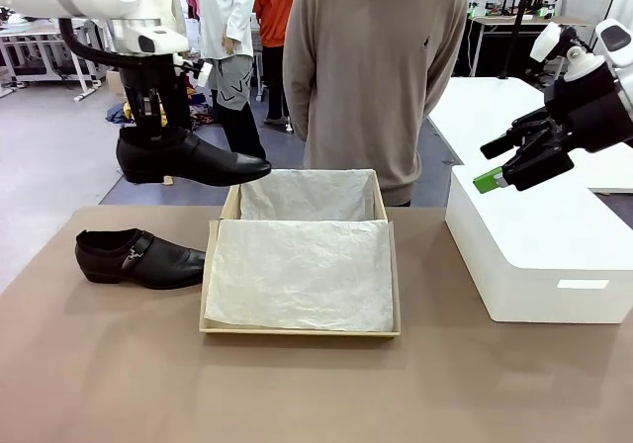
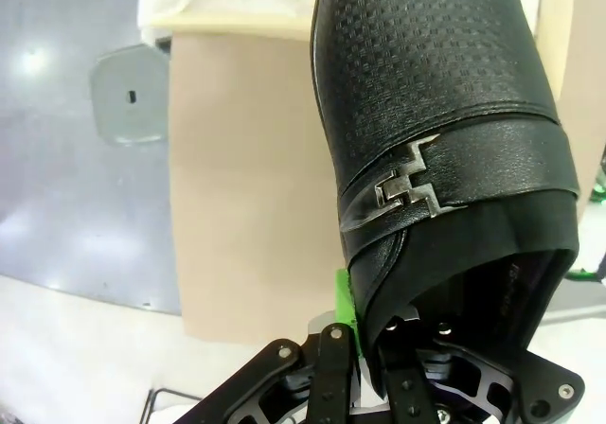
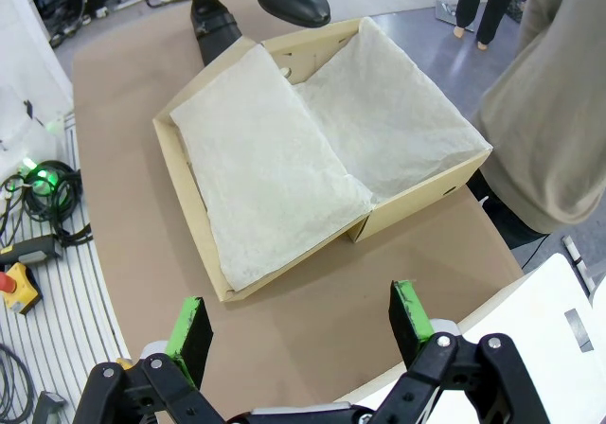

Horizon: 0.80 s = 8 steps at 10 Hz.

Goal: Pack the shoes into the box.
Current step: Place one shoe of the Shoes into the Shoes Box.

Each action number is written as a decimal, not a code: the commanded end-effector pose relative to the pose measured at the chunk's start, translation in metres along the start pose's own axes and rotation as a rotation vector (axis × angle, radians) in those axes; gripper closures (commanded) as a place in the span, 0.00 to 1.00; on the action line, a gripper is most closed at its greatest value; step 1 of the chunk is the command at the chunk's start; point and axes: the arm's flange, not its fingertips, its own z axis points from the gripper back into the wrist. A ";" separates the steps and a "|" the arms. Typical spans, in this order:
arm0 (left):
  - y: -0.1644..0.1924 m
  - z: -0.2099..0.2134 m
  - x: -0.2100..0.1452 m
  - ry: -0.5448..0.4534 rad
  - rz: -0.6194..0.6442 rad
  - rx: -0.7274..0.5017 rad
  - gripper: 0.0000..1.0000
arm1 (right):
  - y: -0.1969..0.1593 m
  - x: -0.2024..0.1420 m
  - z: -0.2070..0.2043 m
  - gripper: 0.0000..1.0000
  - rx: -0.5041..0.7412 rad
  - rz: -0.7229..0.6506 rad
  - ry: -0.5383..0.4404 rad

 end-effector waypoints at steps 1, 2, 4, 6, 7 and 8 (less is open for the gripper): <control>-0.006 0.002 0.009 0.019 0.012 0.001 1.00 | -0.004 0.001 -0.001 0.00 0.015 0.023 -0.025; -0.008 0.001 0.016 0.014 0.007 -0.009 1.00 | -0.004 0.001 -0.001 0.00 0.015 0.023 -0.025; -0.006 -0.001 0.011 0.004 -0.005 -0.003 1.00 | -0.004 0.001 -0.001 0.00 0.015 0.023 -0.025; -0.006 -0.001 0.011 0.004 -0.005 -0.003 1.00 | -0.004 0.001 -0.001 0.00 0.015 0.023 -0.025; -0.006 -0.001 0.011 0.004 -0.005 -0.003 1.00 | -0.004 0.001 -0.001 0.00 0.015 0.023 -0.025; -0.006 -0.001 0.011 0.004 -0.005 -0.003 1.00 | -0.004 0.001 -0.001 0.00 0.015 0.023 -0.025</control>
